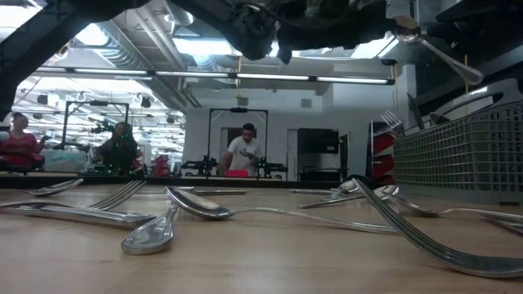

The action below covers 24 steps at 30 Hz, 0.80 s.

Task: Sort silverware
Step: Put the spoon into the right section of the utensil holder

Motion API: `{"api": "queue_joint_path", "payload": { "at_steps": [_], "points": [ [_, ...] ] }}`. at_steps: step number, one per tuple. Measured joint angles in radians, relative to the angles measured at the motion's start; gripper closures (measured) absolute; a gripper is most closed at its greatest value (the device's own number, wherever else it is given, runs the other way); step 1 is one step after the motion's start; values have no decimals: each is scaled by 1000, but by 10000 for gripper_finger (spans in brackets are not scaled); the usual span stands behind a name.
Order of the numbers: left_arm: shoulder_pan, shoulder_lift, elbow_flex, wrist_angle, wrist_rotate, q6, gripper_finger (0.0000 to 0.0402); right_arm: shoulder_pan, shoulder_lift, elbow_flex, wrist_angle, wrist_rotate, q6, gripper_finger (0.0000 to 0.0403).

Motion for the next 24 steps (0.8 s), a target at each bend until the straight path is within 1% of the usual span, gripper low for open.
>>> {"api": "queue_joint_path", "payload": {
  "at_steps": [3,6,11,19,24],
  "points": [
    [11,23,0,12,-35,29,402,0,0,0,-1,0,0,260],
    [25,54,0,16,-40,51,401,-1,0,0,-1,0,0,260],
    [42,113,0,91,-44,78,401,-1,0,0,-1,0,0,260],
    [44,163,0,83,-44,77,401,-1,0,0,-1,1,0,260],
    [33,165,0,51,-41,77,394,-1,0,0,-1,2,0,260]
  ]
}}
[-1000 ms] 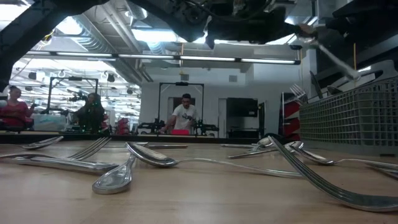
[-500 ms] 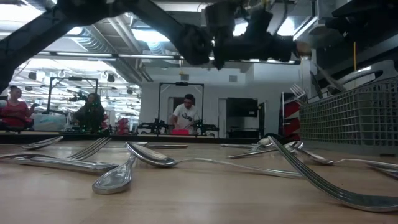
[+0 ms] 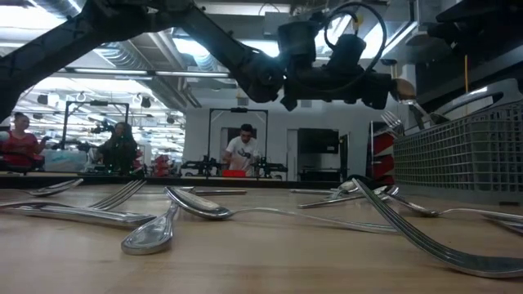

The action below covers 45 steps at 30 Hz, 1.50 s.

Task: Sort silverware
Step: Put the spoon into the right section of the utensil holder

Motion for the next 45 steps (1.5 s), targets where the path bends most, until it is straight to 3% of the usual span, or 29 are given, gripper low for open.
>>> {"api": "queue_joint_path", "payload": {
  "at_steps": [11,19,25,29,35,40,45],
  "points": [
    [-6,0,0,-20,30,-42,355,0,0,0,0,1,0,260],
    [-5,-7,0,-20,27,-207,305,0,0,0,0,-13,0,260],
    [-15,-86,-1,-51,27,-363,293,1,0,0,0,-30,1,260],
    [-18,-176,0,-242,36,-409,293,1,0,0,28,-21,1,260],
    [-36,-321,-16,-640,42,-317,292,1,1,23,97,-19,1,260],
    [-47,-452,-162,-721,43,-374,292,1,2,65,107,-21,1,260],
    [-46,-636,-421,-667,-4,-451,292,0,3,67,98,-28,1,260]
  ]
}}
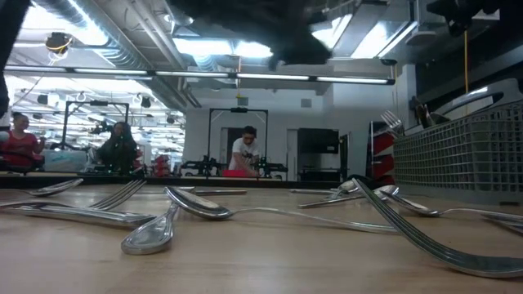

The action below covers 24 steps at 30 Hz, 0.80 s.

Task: Sort silverware
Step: Put the spoon into the right section of the utensil holder

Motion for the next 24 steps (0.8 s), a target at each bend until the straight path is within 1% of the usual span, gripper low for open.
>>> {"api": "queue_joint_path", "payload": {
  "at_steps": [6,10,13,17,21,24],
  "points": [
    [-45,-250,-332,125,-124,-97,292,1,1,0,0,-1,29,260],
    [-96,-391,-499,134,-145,-150,292,1,12,0,14,-12,30,260],
    [-134,-467,-592,135,-159,-197,292,1,32,0,68,-39,57,260],
    [-176,-537,-698,135,-200,-253,292,1,74,0,203,-55,143,260],
    [-216,-582,-783,161,-322,-292,292,8,126,0,284,-54,184,260],
    [-235,-603,-830,185,-396,-290,292,61,182,1,314,-42,185,260]
  ]
}}
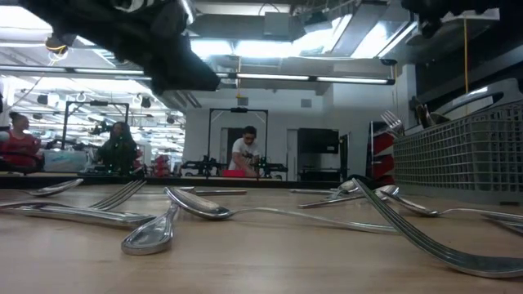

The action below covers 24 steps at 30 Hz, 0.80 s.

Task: Sort silverware
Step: Put the spoon into the right section of the utensil holder

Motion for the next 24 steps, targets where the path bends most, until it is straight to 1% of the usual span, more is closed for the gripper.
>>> {"api": "queue_joint_path", "payload": {
  "at_steps": [2,4,8,10,12,14,16,19,24],
  "points": [
    [-1,-12,-20,8,-27,0,292,60,40,0,19,42,2,260],
    [1,-13,-30,19,-37,1,292,133,88,0,53,117,1,260],
    [7,-14,-34,6,-38,13,292,316,199,0,127,274,-10,260],
    [8,-15,-34,-2,-39,34,292,407,249,0,135,335,-58,260],
    [8,-16,-34,-6,-39,50,292,494,290,7,112,393,-130,260],
    [8,-16,-34,-12,-39,56,292,582,331,17,57,476,-190,260],
    [8,-16,-34,-12,-38,58,292,677,371,19,8,572,-213,260],
    [8,-16,-34,-12,-38,75,292,818,429,23,-6,688,-219,260],
    [8,-16,-33,-12,-38,86,292,1011,550,23,-7,785,-219,260]
  ]
}}
